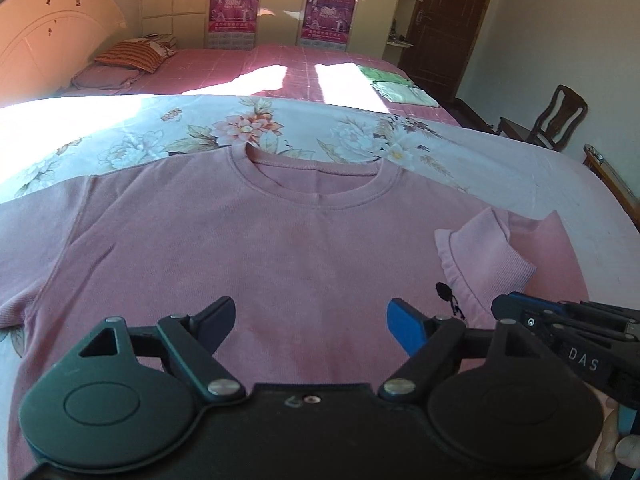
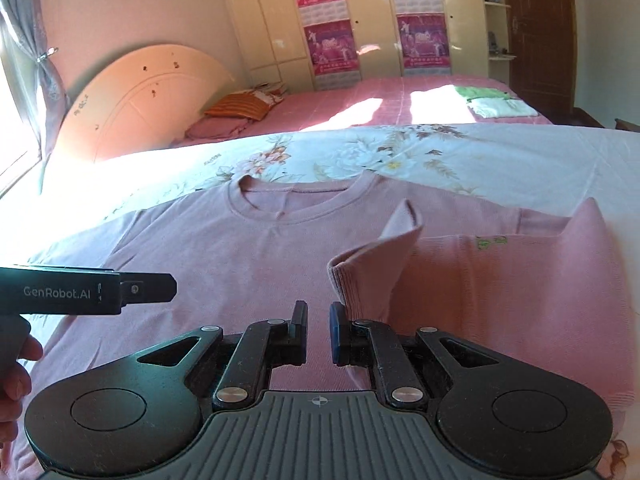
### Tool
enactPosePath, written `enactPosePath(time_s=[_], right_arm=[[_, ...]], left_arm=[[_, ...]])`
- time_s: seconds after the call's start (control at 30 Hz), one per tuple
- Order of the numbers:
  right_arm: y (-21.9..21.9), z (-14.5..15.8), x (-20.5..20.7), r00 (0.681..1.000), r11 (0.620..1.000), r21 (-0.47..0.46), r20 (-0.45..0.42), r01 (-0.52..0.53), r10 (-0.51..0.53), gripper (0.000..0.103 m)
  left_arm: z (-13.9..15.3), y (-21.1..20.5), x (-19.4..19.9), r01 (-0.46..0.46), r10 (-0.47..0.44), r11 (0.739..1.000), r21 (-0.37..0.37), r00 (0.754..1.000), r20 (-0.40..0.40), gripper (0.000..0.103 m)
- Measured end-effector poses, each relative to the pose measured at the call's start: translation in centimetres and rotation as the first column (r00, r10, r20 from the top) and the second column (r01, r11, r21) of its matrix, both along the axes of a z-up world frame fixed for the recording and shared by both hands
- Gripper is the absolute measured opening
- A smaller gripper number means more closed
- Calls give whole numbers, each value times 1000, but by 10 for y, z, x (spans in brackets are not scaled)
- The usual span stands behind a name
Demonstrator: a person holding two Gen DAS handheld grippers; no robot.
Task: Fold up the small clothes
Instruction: 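Grasp the sleeve cuff with the right tool and lift it, then fold the sweater side and sleeve across the body with the right tool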
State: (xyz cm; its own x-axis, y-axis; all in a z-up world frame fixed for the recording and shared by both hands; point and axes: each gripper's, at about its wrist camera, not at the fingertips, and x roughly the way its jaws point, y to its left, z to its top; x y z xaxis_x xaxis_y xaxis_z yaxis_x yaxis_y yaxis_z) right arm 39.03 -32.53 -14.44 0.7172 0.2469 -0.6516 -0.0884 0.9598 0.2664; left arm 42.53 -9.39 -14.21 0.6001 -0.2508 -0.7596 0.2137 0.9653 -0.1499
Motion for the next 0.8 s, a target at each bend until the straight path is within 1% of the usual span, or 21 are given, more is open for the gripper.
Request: enactPosePath(time_s=[0.03, 0.07, 0.1, 0.13, 0.17, 0.23, 0.3, 0.37, 0.43, 0.53, 0.6, 0.67, 0.73, 0.77, 0.8], right_arm=[[-7, 1, -2, 1000, 1000, -14, -3, 27, -27, 11], [-18, 1, -8, 997, 997, -34, -8, 72, -73, 19], [-28, 1, -13, 994, 994, -43, -10, 104, -105, 39], [-40, 1, -19, 990, 988, -54, -9, 143, -144, 51], [-49, 2, -25, 985, 983, -66, -4, 171, -172, 61], [-65, 4, -36, 975, 972, -79, -6, 222, -224, 61], [-80, 4, -48, 962, 960, -66, -9, 271, -272, 61], [-89, 3, -57, 955, 953, -65, -19, 295, -297, 61], [-97, -1, -65, 950, 948, -76, -30, 309, -311, 61], [-106, -8, -73, 941, 941, -71, -51, 331, -334, 61], [-111, -12, -77, 936, 938, -59, -62, 342, -346, 61], [-115, -13, -80, 933, 935, -55, -66, 349, -353, 61], [-117, -14, -81, 932, 934, -54, -70, 354, -357, 61], [-118, -15, -82, 931, 933, -55, -72, 356, -359, 61], [-118, -16, -82, 929, 932, -57, -75, 358, -362, 61]], left_arm=[[-3, -7, 1, 32, -32, 999, -21, 999, -6, 83], [-5, -14, 1, 58, -58, 998, -37, 998, -8, 83], [-8, -25, 0, 85, -85, 995, -46, 996, -8, 85], [-10, -32, 0, 103, -103, 993, -50, 995, -6, 86], [-12, -44, -2, 131, -131, 990, -53, 991, -1, 89], [-17, -65, -4, 189, -189, 981, -40, 982, 8, 90], [-22, -88, -10, 254, -254, 967, -14, 967, 15, 90], [-29, -107, -15, 294, -295, 955, 29, 955, 20, 90], [-39, -123, -17, 301, -303, 951, 78, 953, 24, 88], [-52, -140, -14, 303, -308, 945, 122, 951, 27, 80], [-60, -146, -10, 296, -303, 943, 154, 953, 18, 66], [-63, -143, -5, 267, -274, 953, 140, 961, 33, 62], [-62, -139, 0, 243, -249, 964, 106, 967, 54, 48], [-60, -137, 1, 232, -238, 969, 86, 969, 68, 31], [-58, -133, 3, 226, -230, 972, 58, 970, 77, 16]])
